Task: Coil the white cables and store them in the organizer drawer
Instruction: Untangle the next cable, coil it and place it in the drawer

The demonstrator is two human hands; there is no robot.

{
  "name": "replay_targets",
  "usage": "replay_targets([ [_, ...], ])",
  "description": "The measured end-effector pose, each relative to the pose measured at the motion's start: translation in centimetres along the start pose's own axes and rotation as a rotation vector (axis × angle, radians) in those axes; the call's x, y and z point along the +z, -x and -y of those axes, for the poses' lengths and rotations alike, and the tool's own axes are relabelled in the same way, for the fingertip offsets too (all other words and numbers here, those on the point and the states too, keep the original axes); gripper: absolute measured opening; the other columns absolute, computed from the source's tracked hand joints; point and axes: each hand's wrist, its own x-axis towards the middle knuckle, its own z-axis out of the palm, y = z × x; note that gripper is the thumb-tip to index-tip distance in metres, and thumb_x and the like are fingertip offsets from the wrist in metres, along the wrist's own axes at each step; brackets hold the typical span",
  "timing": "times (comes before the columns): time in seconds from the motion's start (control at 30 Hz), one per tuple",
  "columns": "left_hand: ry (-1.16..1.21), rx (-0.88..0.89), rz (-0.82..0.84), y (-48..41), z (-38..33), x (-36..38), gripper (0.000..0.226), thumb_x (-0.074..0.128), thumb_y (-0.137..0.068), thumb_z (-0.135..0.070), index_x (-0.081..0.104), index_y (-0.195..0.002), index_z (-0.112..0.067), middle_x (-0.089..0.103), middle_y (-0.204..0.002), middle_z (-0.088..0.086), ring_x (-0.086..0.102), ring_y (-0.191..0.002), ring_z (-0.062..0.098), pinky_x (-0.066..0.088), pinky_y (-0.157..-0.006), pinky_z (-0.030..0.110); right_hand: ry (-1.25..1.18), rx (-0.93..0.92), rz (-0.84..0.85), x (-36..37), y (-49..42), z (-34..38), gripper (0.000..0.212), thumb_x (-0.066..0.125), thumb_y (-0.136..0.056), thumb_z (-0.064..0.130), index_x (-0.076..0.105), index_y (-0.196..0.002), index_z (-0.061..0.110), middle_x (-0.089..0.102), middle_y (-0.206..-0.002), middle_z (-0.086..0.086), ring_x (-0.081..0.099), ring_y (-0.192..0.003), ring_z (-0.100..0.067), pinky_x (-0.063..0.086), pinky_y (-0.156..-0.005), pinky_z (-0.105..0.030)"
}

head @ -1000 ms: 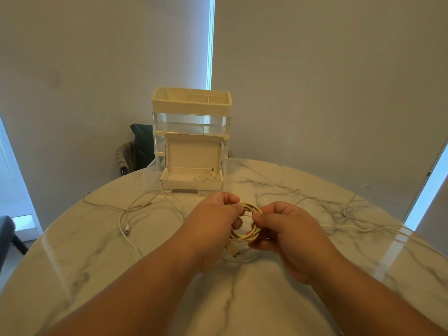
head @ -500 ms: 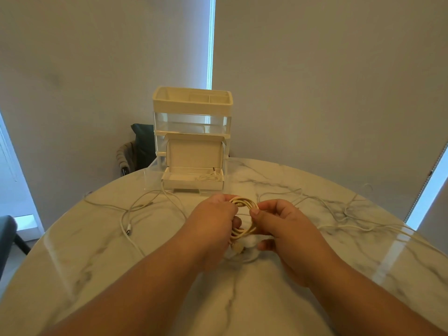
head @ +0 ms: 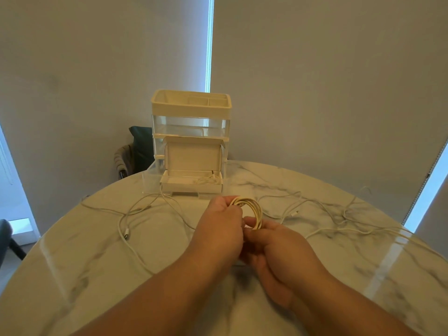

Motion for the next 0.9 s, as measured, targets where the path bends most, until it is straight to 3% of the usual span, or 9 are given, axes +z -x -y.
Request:
replay_targets([
  [0.07, -0.024, 0.031, -0.001, 0.4, 0.0, 0.1, 0.025, 0.047, -0.092, -0.007, 0.064, -0.098, -0.024, 0.070, -0.075, -0.004, 0.063, -0.058, 0.001, 0.047, -0.047, 0.015, -0.001, -0.033, -0.056, -0.1, -0.1, 0.3, 0.022, 0.052, -0.087, -0.011, 0.068, -0.100, -0.004, 0.069, -0.093, -0.022, 0.065, -0.082, -0.027, 0.053, -0.078, -0.040],
  [0.13, -0.018, 0.046, -0.004, 0.6, 0.0, 0.3, 0.025, 0.049, -0.091, -0.004, 0.065, -0.097, -0.022, 0.072, -0.081, 0.000, 0.061, -0.054, -0.004, 0.047, -0.047, 0.012, -0.006, -0.071, -0.113, -0.3, -0.3, 0.5, 0.028, 0.051, -0.083, -0.015, 0.068, -0.102, -0.002, 0.070, -0.087, -0.019, 0.067, -0.078, -0.024, 0.054, -0.077, -0.041],
  [0.3, -0.009, 0.067, -0.064, 0.6, 0.4, 0.7, 0.023, 0.047, -0.094, -0.007, 0.064, -0.101, -0.021, 0.070, -0.085, -0.003, 0.062, -0.061, -0.002, 0.043, -0.045, 0.009, 0.136, -0.118, -0.174, -0.6, -0.3, 0.6, 0.033, 0.062, -0.081, -0.007, 0.067, -0.109, 0.009, 0.075, -0.094, -0.012, 0.068, -0.084, -0.021, 0.051, -0.078, -0.041],
  [0.47, 0.043, -0.011, -0.105, 0.0, 0.7, 0.8, 0.022, 0.049, -0.094, -0.009, 0.064, -0.099, -0.023, 0.070, -0.061, -0.010, 0.063, -0.056, 0.001, 0.049, -0.057, 0.021, 0.144, -0.194, -0.213, -0.5, -0.5, 1.0, 0.054, 0.066, -0.074, -0.014, 0.056, -0.115, 0.019, 0.072, -0.099, -0.016, 0.062, -0.082, -0.023, 0.038, -0.064, -0.032],
  [0.63, 0.066, -0.037, -0.121, -0.4, 0.9, 0.8, 0.020, 0.051, -0.092, -0.007, 0.065, -0.095, -0.020, 0.071, -0.066, -0.004, 0.065, -0.064, 0.011, 0.056, -0.070, 0.033, 0.107, -0.315, -0.153, -0.5, -0.8, 1.1, 0.060, 0.064, -0.061, -0.013, 0.051, -0.113, 0.016, 0.065, -0.092, -0.014, 0.065, -0.085, -0.030, 0.050, -0.079, -0.038],
  [0.7, 0.057, -0.027, -0.119, -0.4, 0.7, 0.5, 0.017, 0.052, -0.091, -0.008, 0.065, -0.094, -0.019, 0.072, -0.072, -0.001, 0.064, -0.061, 0.008, 0.054, -0.060, 0.026, 0.194, -0.356, -0.119, -0.4, -0.4, 1.5, 0.063, 0.073, -0.060, -0.012, 0.051, -0.111, 0.016, 0.065, -0.096, -0.008, 0.068, -0.086, -0.025, 0.053, -0.077, -0.033],
  [0.8, 0.030, -0.024, -0.110, -0.7, 0.4, -0.1, 0.017, 0.052, -0.091, -0.009, 0.065, -0.093, -0.020, 0.071, -0.076, 0.000, 0.063, -0.057, 0.004, 0.049, -0.051, 0.019, 0.395, -0.393, -0.086, -0.7, 0.0, 2.1, 0.052, 0.073, -0.072, -0.014, 0.051, -0.109, 0.016, 0.067, -0.100, -0.006, 0.072, -0.081, -0.017, 0.054, -0.068, -0.021],
  [0.9, -0.021, -0.008, -0.030, -1.0, 0.5, -0.4, 0.015, 0.054, -0.091, -0.012, 0.064, -0.095, -0.021, 0.073, -0.079, 0.003, 0.070, -0.066, 0.011, 0.059, -0.065, 0.031, 0.508, -0.393, -0.076, -1.1, -0.1, 2.4, 0.047, 0.076, -0.071, -0.008, 0.053, -0.104, 0.016, 0.065, -0.095, -0.003, 0.068, -0.074, -0.015, 0.053, -0.069, -0.029],
])
